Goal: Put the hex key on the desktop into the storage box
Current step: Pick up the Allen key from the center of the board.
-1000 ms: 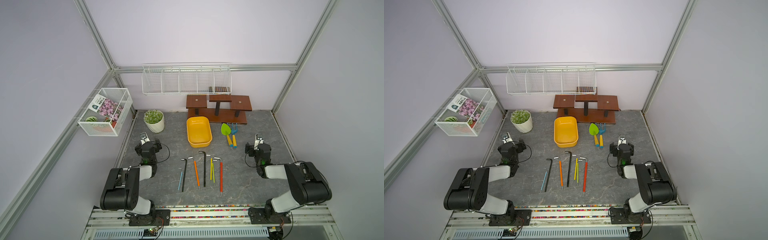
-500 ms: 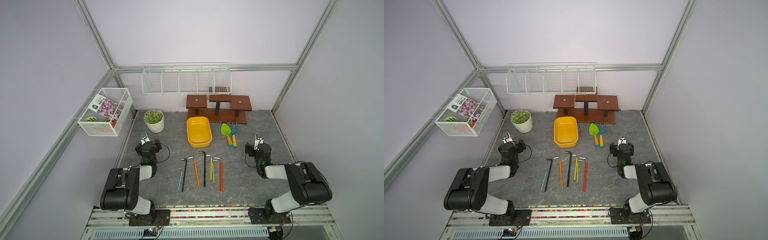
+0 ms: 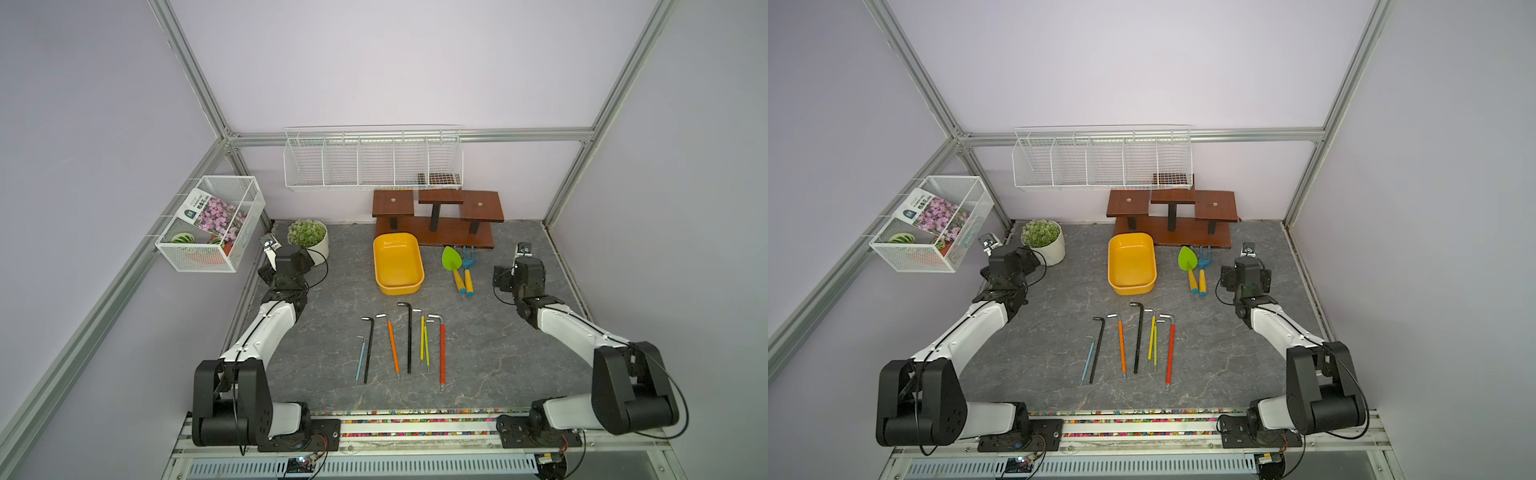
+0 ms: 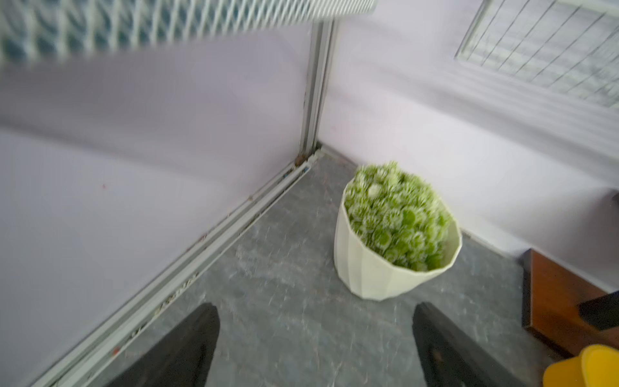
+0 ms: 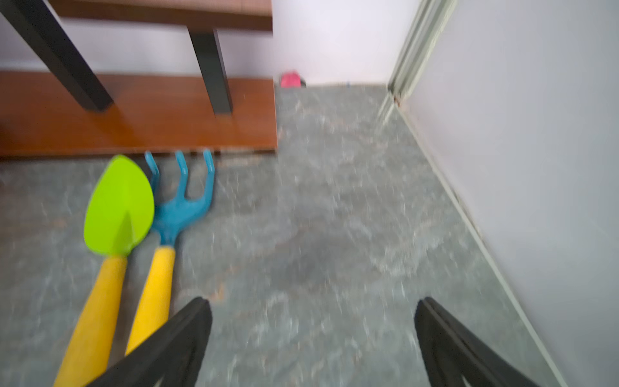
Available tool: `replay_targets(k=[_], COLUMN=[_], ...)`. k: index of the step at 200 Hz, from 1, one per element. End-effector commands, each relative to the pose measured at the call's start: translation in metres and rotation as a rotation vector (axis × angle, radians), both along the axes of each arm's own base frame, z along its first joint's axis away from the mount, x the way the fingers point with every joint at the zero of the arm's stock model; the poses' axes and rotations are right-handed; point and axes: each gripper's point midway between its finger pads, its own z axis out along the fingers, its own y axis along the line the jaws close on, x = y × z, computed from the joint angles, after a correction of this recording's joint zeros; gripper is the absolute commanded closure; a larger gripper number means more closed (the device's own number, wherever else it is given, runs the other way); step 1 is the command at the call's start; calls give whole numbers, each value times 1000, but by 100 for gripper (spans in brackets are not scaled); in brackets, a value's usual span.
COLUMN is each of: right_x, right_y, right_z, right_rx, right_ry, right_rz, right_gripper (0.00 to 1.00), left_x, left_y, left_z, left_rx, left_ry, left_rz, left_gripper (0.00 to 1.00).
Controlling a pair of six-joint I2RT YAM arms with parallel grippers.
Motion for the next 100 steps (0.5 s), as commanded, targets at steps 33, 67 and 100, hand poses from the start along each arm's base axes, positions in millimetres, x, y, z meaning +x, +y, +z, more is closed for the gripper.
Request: replay_targets(k=[33, 67, 100], right_x=[-50, -70, -87], right_y=[12, 34, 61], right_z=[-1, -1, 1], right_rx=[141, 239, 320], right_ry=[147, 219, 262], right_rz=[-12, 61, 167], right_gripper=[1, 4, 8], left_x=[-35, -47, -59], left_y=[-39, -73, -89], left_z=[4, 9, 0], left_rx=[-226, -336, -388], left_ry=[91, 101, 216], left_rz=[-154, -317, -361], left_gripper=[0, 0, 0])
